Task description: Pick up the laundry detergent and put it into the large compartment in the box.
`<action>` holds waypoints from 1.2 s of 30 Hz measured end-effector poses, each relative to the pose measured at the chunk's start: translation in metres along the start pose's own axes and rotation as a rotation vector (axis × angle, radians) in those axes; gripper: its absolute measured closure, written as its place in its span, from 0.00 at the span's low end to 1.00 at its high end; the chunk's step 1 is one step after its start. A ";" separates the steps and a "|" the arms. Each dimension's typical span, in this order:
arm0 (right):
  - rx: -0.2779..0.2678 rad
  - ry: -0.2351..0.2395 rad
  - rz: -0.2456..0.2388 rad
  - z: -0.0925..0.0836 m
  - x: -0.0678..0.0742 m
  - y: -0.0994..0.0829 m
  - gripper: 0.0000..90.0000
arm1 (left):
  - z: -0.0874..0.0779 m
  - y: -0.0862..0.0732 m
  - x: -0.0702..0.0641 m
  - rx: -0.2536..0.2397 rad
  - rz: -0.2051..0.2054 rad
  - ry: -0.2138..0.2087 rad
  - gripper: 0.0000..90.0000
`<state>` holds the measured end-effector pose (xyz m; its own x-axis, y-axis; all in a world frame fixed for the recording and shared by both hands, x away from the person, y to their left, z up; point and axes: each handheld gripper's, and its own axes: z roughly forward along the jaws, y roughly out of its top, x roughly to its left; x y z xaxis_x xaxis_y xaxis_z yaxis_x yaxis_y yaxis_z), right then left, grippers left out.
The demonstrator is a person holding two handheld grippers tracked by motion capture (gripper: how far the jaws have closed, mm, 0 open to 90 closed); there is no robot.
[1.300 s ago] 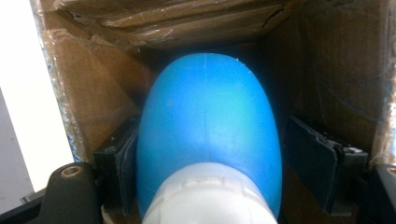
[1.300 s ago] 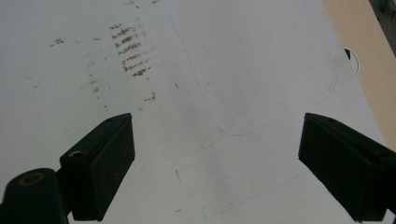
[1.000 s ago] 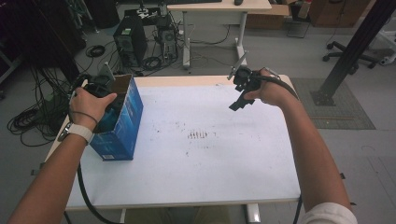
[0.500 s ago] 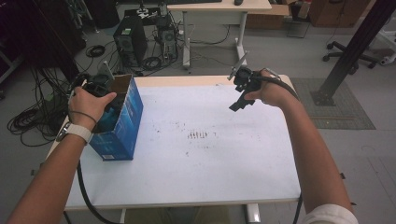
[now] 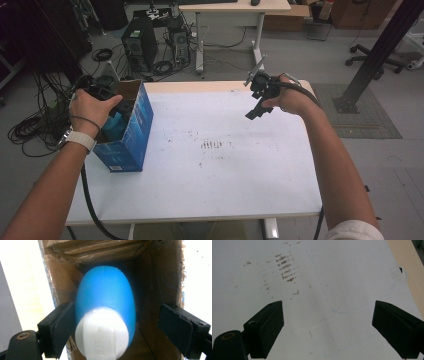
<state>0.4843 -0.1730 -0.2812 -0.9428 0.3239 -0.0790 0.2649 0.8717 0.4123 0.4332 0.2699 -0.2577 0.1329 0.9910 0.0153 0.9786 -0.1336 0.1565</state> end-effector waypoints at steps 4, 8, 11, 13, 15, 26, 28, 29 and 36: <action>-0.003 0.000 -0.002 -0.001 0.001 0.000 0.12 | -0.008 -0.001 0.000 -0.006 0.006 -0.001 0.13; -0.004 -0.003 -0.001 -0.003 0.002 0.000 0.11 | -0.015 -0.002 -0.001 -0.016 0.010 -0.001 0.13; -0.005 -0.004 -0.001 -0.004 0.002 -0.001 0.11 | -0.019 -0.003 -0.002 -0.029 0.017 -0.009 0.13; -0.006 -0.005 0.000 -0.005 0.003 -0.001 0.11 | -0.023 -0.004 -0.004 -0.032 0.021 -0.004 0.12; -0.009 -0.007 0.002 -0.006 0.003 -0.002 0.11 | -0.026 -0.005 -0.004 -0.033 0.024 -0.004 0.12; -0.013 -0.010 0.004 -0.008 0.004 -0.003 0.12 | -0.053 -0.008 -0.007 -0.076 0.051 -0.037 0.12; -0.012 -0.011 0.003 -0.008 0.003 -0.003 0.12 | -0.058 -0.008 -0.010 -0.085 0.064 -0.046 0.12; -0.012 -0.011 0.003 -0.008 0.003 -0.003 0.12 | -0.061 -0.009 -0.011 -0.091 0.069 -0.051 0.12; -0.012 -0.014 0.005 -0.010 0.004 -0.004 0.12 | -0.077 -0.011 -0.018 -0.122 0.104 -0.047 0.12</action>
<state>0.4780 -0.1786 -0.2742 -0.9386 0.3332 -0.0896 0.2670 0.8658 0.4231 0.4076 0.2544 -0.1839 0.2420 0.9702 -0.0080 0.9333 -0.2305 0.2755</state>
